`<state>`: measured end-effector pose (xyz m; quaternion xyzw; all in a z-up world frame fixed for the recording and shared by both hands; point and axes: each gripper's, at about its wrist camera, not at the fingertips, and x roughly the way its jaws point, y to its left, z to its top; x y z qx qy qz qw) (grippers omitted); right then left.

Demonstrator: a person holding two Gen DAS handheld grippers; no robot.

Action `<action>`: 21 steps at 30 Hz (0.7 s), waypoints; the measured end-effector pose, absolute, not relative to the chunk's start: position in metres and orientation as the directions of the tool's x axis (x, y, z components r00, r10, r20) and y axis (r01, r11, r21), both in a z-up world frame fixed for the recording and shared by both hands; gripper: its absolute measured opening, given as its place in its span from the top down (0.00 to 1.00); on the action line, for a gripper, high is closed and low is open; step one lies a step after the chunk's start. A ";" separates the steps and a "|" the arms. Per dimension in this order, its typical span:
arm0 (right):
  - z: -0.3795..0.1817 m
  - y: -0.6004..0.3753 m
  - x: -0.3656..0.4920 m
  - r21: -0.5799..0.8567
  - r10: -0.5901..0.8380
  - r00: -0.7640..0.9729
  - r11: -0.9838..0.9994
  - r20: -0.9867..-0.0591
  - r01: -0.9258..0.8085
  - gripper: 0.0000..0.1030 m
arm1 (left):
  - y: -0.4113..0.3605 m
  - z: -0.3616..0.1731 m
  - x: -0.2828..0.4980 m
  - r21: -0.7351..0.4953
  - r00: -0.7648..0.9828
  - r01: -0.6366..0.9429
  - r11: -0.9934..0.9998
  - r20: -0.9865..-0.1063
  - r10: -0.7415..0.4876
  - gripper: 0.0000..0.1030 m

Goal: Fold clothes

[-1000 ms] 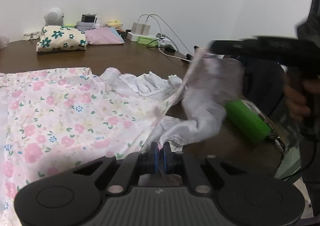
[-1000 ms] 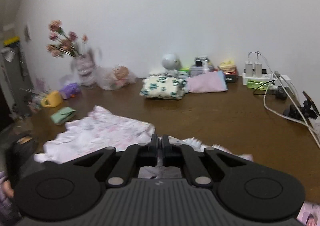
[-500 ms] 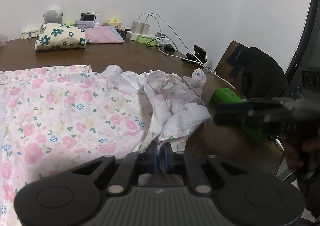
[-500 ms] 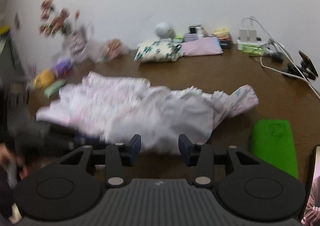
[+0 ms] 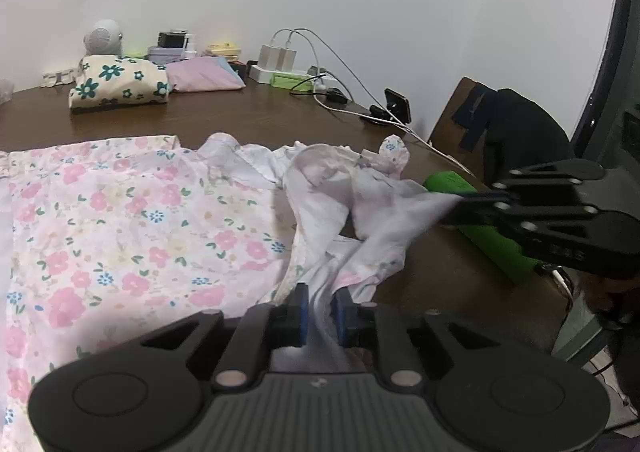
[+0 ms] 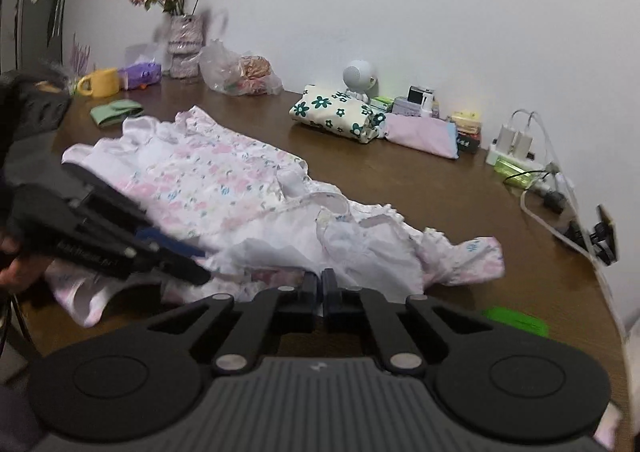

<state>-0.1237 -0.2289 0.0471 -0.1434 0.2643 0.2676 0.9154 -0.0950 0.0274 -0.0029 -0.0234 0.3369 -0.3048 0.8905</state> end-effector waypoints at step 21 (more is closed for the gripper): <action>0.063 -0.262 -0.148 -0.092 0.378 0.681 0.832 -0.627 -0.546 0.61 | 0.066 -0.002 -0.096 -0.187 0.677 0.411 0.892 -0.593 -0.436 0.63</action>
